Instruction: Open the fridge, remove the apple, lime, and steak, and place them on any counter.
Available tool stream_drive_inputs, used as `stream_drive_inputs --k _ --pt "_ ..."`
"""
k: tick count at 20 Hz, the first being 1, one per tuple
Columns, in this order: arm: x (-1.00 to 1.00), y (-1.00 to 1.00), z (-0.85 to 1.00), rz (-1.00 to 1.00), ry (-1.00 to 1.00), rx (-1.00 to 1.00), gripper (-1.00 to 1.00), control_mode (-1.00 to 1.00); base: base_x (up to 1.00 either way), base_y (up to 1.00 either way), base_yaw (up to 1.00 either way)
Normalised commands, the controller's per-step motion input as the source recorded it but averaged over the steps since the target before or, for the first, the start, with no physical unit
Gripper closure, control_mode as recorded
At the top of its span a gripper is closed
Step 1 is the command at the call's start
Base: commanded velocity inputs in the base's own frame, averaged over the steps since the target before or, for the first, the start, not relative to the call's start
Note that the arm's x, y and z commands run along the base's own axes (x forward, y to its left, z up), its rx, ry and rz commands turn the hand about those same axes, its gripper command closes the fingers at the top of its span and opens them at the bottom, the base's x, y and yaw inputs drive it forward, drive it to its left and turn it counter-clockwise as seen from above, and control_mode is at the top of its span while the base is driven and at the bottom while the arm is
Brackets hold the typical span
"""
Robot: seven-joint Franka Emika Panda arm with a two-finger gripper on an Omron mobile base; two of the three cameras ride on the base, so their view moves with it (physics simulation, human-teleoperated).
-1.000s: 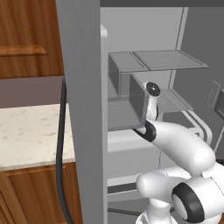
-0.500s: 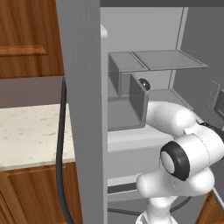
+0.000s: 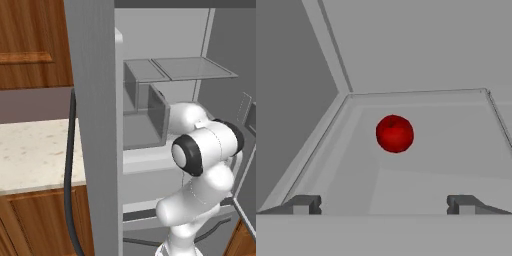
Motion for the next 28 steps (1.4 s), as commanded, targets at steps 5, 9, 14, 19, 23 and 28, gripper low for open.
stream_drive_inputs --k 5,9,14,19,23,28 --pt "0.45 0.0 -0.28 0.0 0.0 0.0 -1.0 -1.0 0.0 0.0 0.0" --pt "0.51 0.0 -0.28 0.0 0.0 0.0 -1.0 -1.0 0.0 0.0 0.0" --pt "0.54 0.0 -0.28 0.0 0.0 0.0 -1.0 -1.0 0.0 0.0 0.0" --pt "0.47 0.02 -0.28 0.0 0.0 0.0 -1.0 -1.0 0.0 0.0 0.0" --pt "0.37 0.16 -0.24 0.0 0.0 0.0 -1.0 -1.0 0.0 0.0 0.0" --pt "0.39 0.19 -0.31 0.0 0.01 -0.01 -1.0 -1.0 0.0 0.0 0.0"
